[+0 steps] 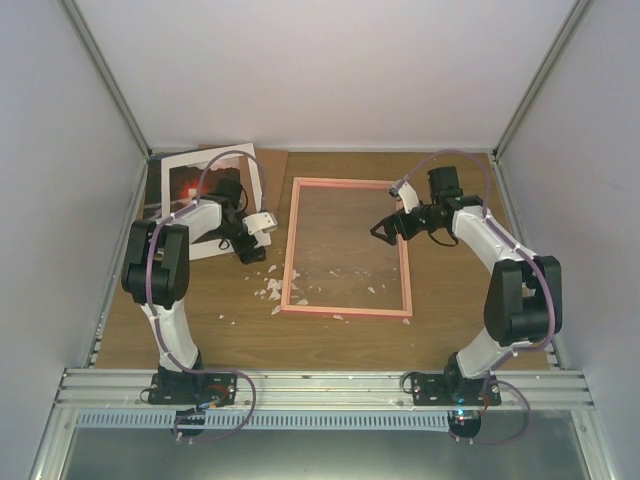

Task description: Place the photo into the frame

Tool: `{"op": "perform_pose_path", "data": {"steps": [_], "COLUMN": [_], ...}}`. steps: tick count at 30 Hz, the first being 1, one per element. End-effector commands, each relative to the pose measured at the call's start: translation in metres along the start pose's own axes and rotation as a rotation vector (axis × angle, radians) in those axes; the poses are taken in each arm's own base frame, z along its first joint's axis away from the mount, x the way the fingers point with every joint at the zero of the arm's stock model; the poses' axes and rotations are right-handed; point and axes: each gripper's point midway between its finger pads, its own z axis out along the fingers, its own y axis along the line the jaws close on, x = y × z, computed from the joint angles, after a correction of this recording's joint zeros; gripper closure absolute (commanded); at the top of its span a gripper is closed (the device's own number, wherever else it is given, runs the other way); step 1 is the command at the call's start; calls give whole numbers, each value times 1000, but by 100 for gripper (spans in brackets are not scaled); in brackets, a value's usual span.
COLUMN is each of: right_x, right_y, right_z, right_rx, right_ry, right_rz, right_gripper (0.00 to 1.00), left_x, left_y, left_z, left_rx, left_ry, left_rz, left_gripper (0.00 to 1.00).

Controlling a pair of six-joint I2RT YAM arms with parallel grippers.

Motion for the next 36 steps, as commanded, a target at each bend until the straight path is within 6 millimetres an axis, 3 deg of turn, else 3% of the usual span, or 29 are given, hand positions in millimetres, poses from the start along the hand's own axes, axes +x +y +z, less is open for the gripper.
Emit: {"op": "perform_pose_path", "data": {"steps": [1, 7, 18, 22, 26, 29, 36], "right_x": [-14, -26, -59, -69, -81, -86, -88], "right_y": [2, 15, 56, 66, 76, 75, 65], "right_z": [-2, 0, 41, 56, 67, 72, 62], "right_rx": [-32, -100, -227, -255, -279, -290, -272], "right_ry": [-38, -82, -115, -111, -122, -116, -124], "right_rz": [4, 46, 138, 165, 171, 190, 186], "right_gripper": [0, 4, 14, 14, 13, 13, 14], "left_x": [8, 11, -5, -15, -33, -40, -24], "left_y": [2, -11, -48, -48, -38, -43, -57], "left_z": [5, 10, 16, 6, -21, -38, -23], "left_rx": [19, 58, 92, 71, -54, -124, -131], "left_ry": [39, 40, -15, -60, -161, -225, -161], "left_rz": [99, 132, 190, 169, 145, 159, 175], "left_gripper": [1, 6, 43, 42, 27, 23, 27]}}
